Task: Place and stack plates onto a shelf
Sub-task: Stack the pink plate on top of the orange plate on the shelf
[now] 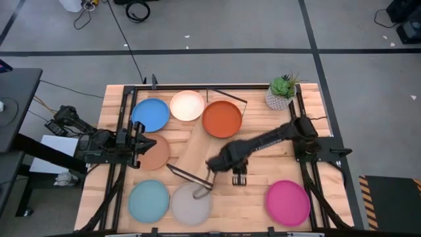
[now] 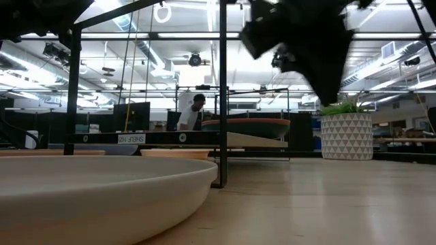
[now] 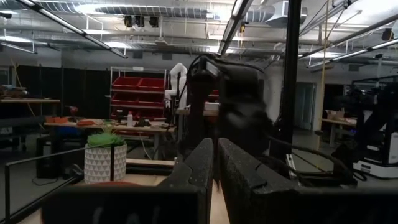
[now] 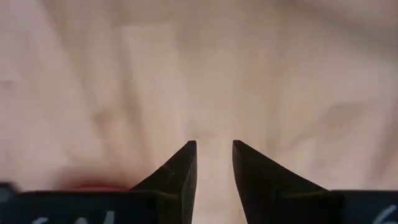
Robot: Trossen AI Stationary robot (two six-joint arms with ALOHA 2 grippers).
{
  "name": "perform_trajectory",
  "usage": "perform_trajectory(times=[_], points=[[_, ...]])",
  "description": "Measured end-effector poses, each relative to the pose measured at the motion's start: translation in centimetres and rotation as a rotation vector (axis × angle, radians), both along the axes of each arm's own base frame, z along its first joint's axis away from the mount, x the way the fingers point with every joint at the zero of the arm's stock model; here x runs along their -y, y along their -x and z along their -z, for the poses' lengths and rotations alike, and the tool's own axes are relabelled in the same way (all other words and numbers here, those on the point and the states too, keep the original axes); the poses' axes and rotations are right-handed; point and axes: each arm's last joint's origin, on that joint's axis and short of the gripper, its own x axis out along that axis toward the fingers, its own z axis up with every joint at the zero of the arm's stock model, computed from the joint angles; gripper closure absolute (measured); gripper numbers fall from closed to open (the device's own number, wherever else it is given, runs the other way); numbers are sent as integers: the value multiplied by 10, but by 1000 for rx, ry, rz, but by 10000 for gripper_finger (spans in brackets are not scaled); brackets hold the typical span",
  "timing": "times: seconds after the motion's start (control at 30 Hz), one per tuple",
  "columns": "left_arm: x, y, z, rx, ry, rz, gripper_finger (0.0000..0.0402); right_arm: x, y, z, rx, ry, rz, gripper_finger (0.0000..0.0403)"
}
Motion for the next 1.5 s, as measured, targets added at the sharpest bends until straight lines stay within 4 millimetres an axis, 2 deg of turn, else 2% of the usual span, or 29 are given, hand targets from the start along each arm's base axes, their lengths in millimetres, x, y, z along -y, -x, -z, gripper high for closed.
perform_trajectory(times=[0.2,0.6,0.77,0.9,1.1,1.4,1.5], points=[[0,0,0,-5,-72,-25,370,-38,13,6,-2,44,189,276],[0,0,0,-6,-50,-17,370,-111,50,6,31,128,463,243],[0,0,0,-5,-49,-16,370,-135,64,6,-31,100,688,236],[0,0,0,-5,-49,-16,370,-149,73,9,-139,97,824,233],[0,0,0,-4,-49,-17,370,-159,73,22,-168,106,903,233],[0,0,-1,3,-50,-19,370,-161,67,64,-319,173,844,233],[0,0,-1,2,-56,-21,370,-161,66,72,-338,187,831,236]])
